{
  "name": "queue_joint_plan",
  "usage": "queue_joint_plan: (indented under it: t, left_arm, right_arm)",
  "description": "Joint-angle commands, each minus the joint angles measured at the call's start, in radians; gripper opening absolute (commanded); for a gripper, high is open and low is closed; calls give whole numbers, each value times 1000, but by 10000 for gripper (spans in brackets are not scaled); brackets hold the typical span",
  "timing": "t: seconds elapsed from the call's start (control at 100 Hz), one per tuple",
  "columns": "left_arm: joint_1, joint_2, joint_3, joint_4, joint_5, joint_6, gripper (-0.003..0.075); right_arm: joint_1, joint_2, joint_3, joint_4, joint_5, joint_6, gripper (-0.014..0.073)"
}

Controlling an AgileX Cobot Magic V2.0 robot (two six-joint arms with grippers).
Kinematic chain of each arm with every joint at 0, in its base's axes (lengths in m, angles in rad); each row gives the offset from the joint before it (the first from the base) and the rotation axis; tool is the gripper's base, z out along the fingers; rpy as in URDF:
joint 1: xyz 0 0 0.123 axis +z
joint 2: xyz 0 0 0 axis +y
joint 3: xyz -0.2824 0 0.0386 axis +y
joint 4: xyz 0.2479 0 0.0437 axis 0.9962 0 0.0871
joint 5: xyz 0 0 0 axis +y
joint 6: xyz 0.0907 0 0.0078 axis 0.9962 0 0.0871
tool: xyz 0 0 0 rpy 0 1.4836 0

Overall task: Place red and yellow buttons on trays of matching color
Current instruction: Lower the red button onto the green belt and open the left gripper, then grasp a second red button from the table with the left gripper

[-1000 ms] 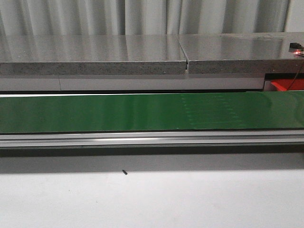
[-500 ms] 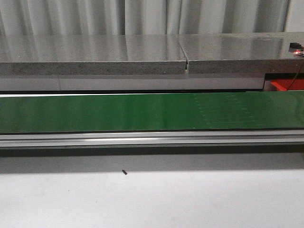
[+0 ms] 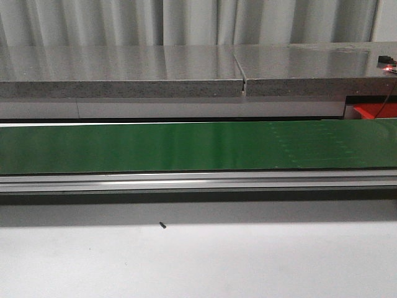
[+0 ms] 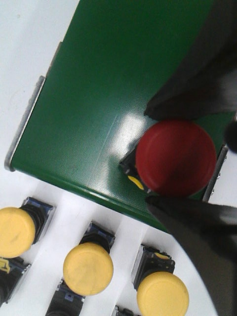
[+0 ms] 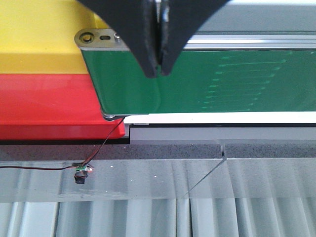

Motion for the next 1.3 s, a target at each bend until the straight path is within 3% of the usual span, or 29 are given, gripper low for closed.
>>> queue_joint_plan:
  t: [0.0, 0.06, 0.13, 0.66, 0.91, 1.29]
  left_arm:
    - [-4, -32, -37, -2, -42, 0, 414]
    - [-4, -32, -39, -4, -42, 0, 496]
    - [-4, -32, -43, -10, -37, 0, 533]
    - [3, -252, -59, -29, 4, 1, 535]
    - [80, -334, -59, 40, 130, 1, 535]
    - [216, -355, -4, 50, 156, 30, 535]
  right_arm:
    - [-7, -20, -16, -9, -74, -1, -91]
    - [-7, -20, -16, -9, -74, -1, -91]
    - [-7, -20, -16, -9, -74, -1, -91]
    - [-7, -20, -16, -9, -74, -1, -91]
    - [-7, -20, -16, -9, -74, -1, -91]
    - [-7, -20, -16, -9, -74, -1, -91]
